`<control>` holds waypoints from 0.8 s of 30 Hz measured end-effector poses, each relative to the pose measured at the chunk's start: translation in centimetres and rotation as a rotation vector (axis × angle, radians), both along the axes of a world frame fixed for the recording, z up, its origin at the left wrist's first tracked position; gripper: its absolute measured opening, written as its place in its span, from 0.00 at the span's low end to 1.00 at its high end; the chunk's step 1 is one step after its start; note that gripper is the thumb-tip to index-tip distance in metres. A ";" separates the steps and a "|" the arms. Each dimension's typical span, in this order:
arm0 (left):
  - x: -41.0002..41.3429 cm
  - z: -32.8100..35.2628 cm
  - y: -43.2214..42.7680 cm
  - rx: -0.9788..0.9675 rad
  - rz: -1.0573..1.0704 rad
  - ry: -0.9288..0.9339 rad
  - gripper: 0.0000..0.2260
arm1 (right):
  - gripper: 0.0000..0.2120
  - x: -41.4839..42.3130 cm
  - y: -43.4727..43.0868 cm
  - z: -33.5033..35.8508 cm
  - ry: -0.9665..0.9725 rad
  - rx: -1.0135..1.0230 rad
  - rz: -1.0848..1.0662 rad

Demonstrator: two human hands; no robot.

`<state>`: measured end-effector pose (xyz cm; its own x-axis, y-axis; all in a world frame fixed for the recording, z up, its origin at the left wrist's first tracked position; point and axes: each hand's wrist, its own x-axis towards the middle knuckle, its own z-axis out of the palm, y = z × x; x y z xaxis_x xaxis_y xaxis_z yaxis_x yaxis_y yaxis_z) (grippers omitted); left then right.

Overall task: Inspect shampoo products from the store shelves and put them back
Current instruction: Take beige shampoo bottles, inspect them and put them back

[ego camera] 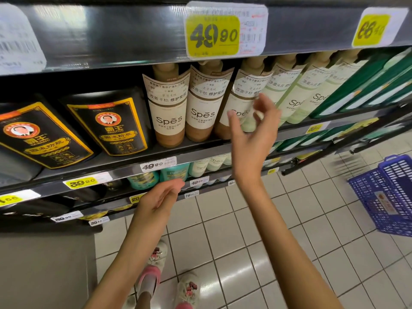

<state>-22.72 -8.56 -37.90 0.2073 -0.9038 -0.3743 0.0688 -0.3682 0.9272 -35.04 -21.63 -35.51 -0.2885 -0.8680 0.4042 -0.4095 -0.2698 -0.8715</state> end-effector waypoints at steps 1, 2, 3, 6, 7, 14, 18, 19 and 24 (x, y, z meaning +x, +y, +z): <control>-0.2 0.3 -0.2 -0.011 -0.005 0.007 0.10 | 0.26 -0.8 -0.6 1.1 0.042 -0.028 0.011; -0.5 0.7 -0.5 -0.022 -0.010 0.016 0.10 | 0.28 -1.6 -1.3 2.1 0.087 -0.032 0.029; -0.7 1.0 -0.7 -0.032 -0.013 0.020 0.11 | 0.29 -2.1 -2.1 2.9 0.131 -0.016 0.051; -1.3 1.3 -1.0 -0.052 -0.033 0.021 0.11 | 0.25 -3.0 -3.6 4.0 0.279 0.045 0.119; -1.5 1.3 -1.1 -0.057 -0.044 0.024 0.11 | 0.22 -3.1 -3.9 4.0 0.330 0.051 0.138; -2.4 0.1 0.1 -0.056 -0.091 0.022 0.11 | 0.24 -2.3 -5.2 3.6 0.467 0.107 0.153; -2.4 -0.2 1.1 -0.033 -0.077 0.011 0.11 | 0.24 -2.2 -4.9 3.3 0.477 0.064 0.137; -2.4 -0.2 1.2 -0.029 -0.077 0.010 0.11 | 0.24 -2.4 -4.4 3.2 0.451 0.036 0.129; -3.0 0.2 1.7 -0.025 -0.076 0.019 0.10 | 0.34 -3.1 -1.3 1.0 0.241 -0.030 0.086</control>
